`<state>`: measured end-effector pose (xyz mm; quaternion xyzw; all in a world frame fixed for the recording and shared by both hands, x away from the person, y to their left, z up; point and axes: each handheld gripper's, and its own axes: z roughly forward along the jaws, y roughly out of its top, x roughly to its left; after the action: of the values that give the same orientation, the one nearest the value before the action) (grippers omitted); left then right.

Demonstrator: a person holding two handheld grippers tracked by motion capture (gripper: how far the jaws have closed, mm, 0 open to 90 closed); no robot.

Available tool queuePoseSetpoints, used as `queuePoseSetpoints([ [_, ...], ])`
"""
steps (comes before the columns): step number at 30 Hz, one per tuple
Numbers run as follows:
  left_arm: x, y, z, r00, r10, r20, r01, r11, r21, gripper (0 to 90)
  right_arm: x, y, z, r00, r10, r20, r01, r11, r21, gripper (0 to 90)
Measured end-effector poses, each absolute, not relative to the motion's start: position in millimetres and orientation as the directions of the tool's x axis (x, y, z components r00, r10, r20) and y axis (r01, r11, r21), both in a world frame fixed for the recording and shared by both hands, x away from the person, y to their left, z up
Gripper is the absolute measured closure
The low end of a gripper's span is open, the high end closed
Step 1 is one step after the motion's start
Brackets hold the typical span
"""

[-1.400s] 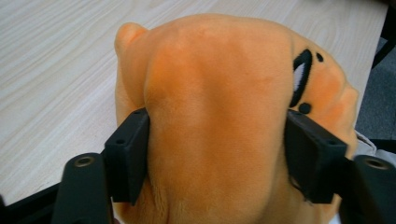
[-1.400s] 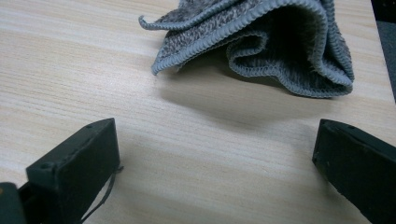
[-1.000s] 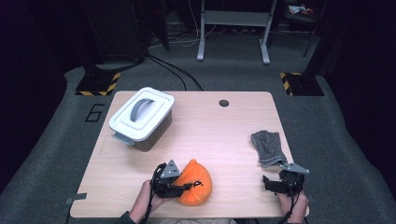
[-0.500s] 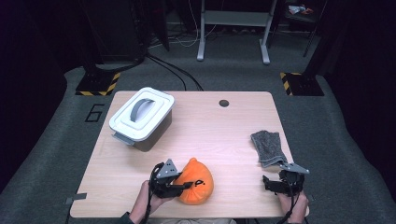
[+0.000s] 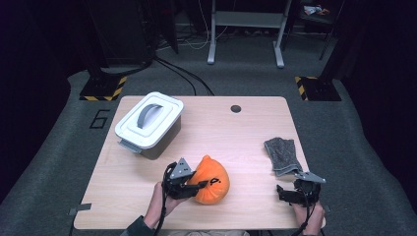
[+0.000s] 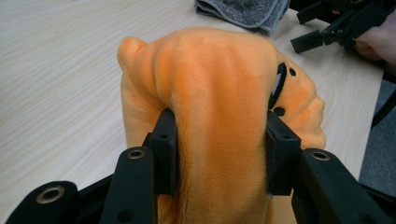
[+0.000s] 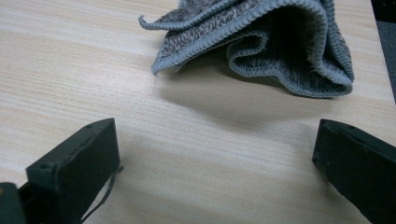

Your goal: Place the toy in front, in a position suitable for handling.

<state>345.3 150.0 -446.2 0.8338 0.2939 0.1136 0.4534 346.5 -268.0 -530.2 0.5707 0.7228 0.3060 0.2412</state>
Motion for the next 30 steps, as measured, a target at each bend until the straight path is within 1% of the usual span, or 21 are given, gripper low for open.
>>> queuePoseSetpoints([
  [9,358.6,134.0,-447.9,0.780,0.622,-0.065,0.398,-0.413,0.819,56.1,346.5,-268.0,-530.2,-0.232,0.973,0.001,0.678,0.161,0.718,0.0],
  [20,372.4,112.8,-445.3,0.737,0.674,-0.053,0.410,-0.383,0.828,55.8,346.5,-267.9,-530.2,-0.232,0.973,0.001,0.678,0.161,0.718,0.0],
  [30,384.5,107.5,-446.1,0.683,0.729,-0.056,0.432,-0.341,0.835,55.4,346.5,-267.9,-530.3,-0.232,0.973,0.000,0.677,0.161,0.718,0.0],
])
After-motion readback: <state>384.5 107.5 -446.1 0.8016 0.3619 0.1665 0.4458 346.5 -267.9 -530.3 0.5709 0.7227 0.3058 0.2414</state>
